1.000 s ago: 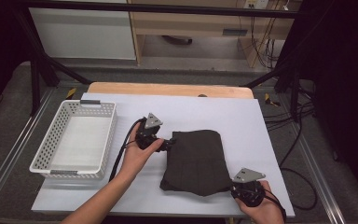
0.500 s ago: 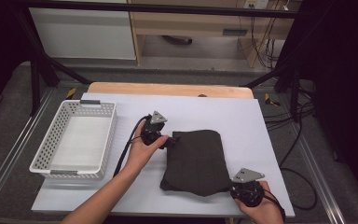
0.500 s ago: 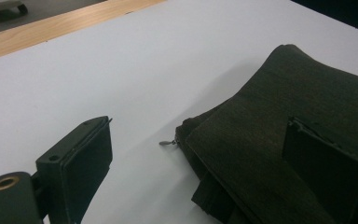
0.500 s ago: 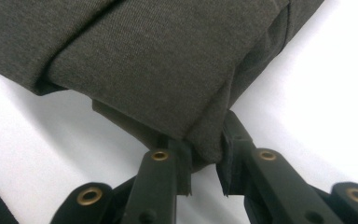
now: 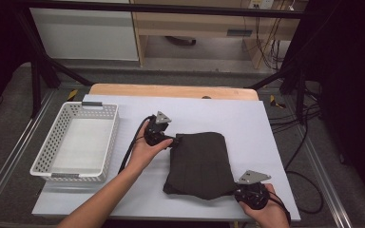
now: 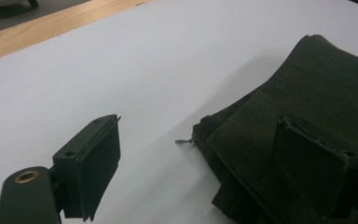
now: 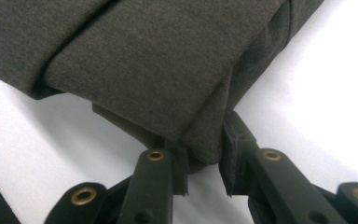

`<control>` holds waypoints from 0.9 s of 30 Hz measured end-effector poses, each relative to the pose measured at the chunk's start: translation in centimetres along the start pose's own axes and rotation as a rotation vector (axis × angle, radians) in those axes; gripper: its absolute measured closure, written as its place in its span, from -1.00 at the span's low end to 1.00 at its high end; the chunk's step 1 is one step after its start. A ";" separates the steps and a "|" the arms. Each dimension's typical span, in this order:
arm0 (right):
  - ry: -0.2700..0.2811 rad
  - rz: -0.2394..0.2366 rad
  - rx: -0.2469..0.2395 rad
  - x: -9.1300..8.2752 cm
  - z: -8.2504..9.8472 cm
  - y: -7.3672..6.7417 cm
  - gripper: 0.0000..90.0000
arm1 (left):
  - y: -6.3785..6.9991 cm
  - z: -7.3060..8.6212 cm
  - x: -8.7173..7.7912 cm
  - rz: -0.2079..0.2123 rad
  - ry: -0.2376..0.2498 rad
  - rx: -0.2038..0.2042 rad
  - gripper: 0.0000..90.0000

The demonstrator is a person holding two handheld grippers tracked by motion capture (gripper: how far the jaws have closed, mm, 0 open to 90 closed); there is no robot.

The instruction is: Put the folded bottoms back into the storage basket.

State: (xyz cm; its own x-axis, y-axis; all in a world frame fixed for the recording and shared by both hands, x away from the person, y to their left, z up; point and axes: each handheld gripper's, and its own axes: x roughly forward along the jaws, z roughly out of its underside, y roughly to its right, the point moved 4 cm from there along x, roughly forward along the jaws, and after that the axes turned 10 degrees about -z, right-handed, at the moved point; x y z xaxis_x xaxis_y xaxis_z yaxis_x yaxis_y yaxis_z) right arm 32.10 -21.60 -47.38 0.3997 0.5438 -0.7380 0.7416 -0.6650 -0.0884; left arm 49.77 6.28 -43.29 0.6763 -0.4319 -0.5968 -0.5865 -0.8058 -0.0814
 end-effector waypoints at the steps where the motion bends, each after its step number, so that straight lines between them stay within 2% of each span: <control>1: -0.001 -0.003 -0.001 0.0 0.0 0.0 0.67 | 0.1 0.0 0.3 0.007 -0.001 -0.005 -0.66; 3: -0.003 0.002 -0.004 0.0 0.0 0.0 0.67 | 0.5 0.2 1.0 0.022 -0.012 -0.006 -0.63; 7: -0.003 0.003 -0.008 0.0 0.0 0.0 0.67 | 0.9 0.7 2.2 0.023 -0.037 0.013 -0.63; 13: 0.000 0.005 -0.014 0.0 0.0 -0.1 0.66 | 0.5 1.6 3.1 0.014 -0.072 0.037 -0.61; 15: -0.003 0.004 -0.014 0.0 0.0 -0.1 0.66 | 0.5 1.8 3.3 0.013 -0.071 0.041 -0.62; 19: 0.000 0.006 -0.015 0.0 0.0 -0.1 0.65 | 0.4 1.9 3.6 -0.001 -0.053 0.079 -0.62; 27: 0.001 -0.003 -0.012 0.0 0.1 -0.1 0.63 | 0.6 2.2 4.6 0.010 -0.057 0.063 -0.62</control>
State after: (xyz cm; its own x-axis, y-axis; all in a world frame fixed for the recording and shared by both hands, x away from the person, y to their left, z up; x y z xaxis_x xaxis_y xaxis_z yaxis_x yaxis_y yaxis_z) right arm 31.97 -21.55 -47.44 0.3974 0.5463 -0.7373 0.7494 -0.6569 -0.0828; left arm 51.58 4.71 -47.88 0.6448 -0.4149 -0.6420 -0.6216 -0.7734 -0.1244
